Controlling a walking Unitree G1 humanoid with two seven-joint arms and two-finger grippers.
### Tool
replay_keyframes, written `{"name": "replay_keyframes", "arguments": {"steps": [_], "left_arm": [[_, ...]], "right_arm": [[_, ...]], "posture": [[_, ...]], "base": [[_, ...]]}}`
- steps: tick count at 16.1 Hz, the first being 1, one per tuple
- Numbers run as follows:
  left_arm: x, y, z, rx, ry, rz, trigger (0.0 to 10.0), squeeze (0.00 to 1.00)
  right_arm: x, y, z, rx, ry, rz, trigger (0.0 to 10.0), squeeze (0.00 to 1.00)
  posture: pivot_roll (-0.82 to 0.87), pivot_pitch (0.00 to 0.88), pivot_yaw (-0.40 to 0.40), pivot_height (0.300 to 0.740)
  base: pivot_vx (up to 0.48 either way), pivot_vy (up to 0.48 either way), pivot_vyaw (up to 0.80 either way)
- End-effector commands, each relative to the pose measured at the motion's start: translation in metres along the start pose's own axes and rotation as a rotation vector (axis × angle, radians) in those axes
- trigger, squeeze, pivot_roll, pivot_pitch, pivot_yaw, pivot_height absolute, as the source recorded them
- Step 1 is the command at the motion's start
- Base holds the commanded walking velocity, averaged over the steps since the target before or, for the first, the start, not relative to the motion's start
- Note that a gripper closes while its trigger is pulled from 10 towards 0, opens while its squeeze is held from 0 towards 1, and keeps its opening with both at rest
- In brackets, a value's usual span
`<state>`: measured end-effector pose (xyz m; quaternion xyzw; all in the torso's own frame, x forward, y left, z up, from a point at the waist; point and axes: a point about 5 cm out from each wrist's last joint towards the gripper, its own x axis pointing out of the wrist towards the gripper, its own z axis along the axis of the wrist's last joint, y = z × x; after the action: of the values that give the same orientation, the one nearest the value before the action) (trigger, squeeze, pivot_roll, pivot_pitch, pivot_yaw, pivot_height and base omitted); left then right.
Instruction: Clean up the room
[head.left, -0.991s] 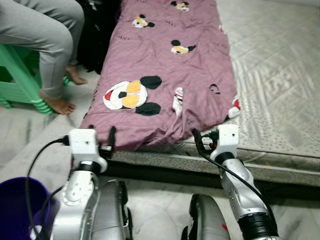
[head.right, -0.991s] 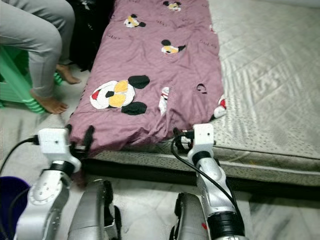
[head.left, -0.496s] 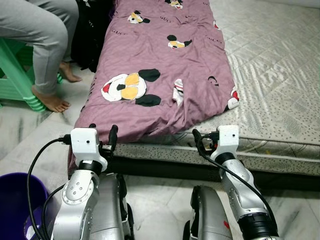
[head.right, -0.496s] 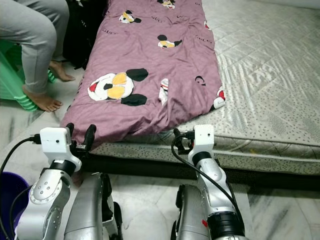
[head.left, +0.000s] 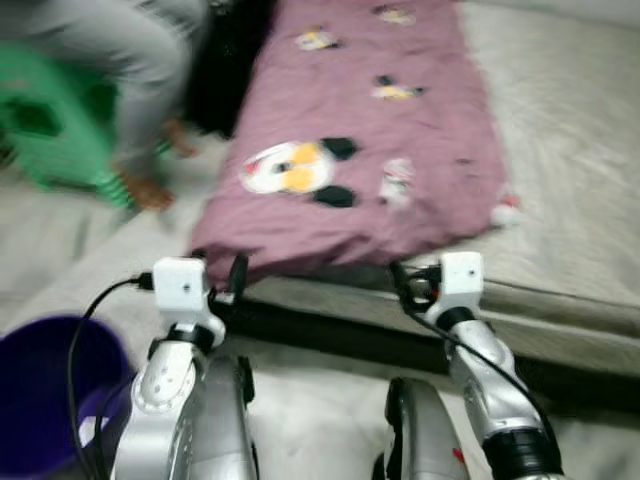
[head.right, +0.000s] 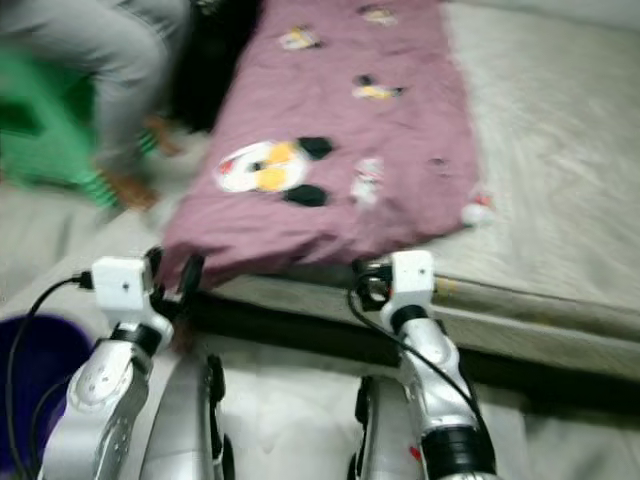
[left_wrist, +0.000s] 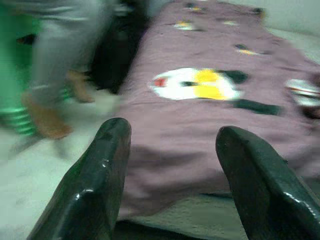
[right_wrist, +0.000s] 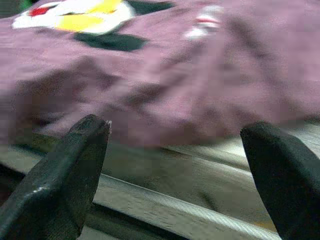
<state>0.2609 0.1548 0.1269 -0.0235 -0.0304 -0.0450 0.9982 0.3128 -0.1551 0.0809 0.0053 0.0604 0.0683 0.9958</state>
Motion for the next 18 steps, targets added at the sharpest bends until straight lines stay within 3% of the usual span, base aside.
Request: {"name": "replay_keyframes", "arguments": {"steps": [1,3,7,18], "left_arm": [[0.0004,0.0017,0.0017,0.002,-0.004,0.001,10.0,0.00],[0.0004,0.0014,0.0015,0.001,-0.004,0.000,10.0,0.00],[0.0010,0.0014,0.0008,-0.002,0.002,0.004,10.0,0.00],[0.0037,0.0010,0.0011,0.000,0.002,0.024,10.0,0.00]], "right_arm": [[0.0017,0.0033,0.0041,0.002,-0.015,0.017,10.0,0.00],[0.0017,0.0032,0.0040,0.005,-0.015,0.016,10.0,0.00],[0.0023,0.0022,0.0037,0.014,-0.012,0.007,10.0,0.00],[0.0036,-0.0003,0.0019,0.039,0.001,-0.009,10.0,0.00]], "posture": [[0.00,0.192,-0.044,0.542],[0.00,0.192,-0.044,0.542],[0.00,0.198,-0.043,0.542],[0.00,0.200,-0.044,0.542]], "base": [[0.311,0.000,0.80],[0.311,0.000,0.80],[0.292,0.000,0.00],[0.000,0.000,0.00]]}}
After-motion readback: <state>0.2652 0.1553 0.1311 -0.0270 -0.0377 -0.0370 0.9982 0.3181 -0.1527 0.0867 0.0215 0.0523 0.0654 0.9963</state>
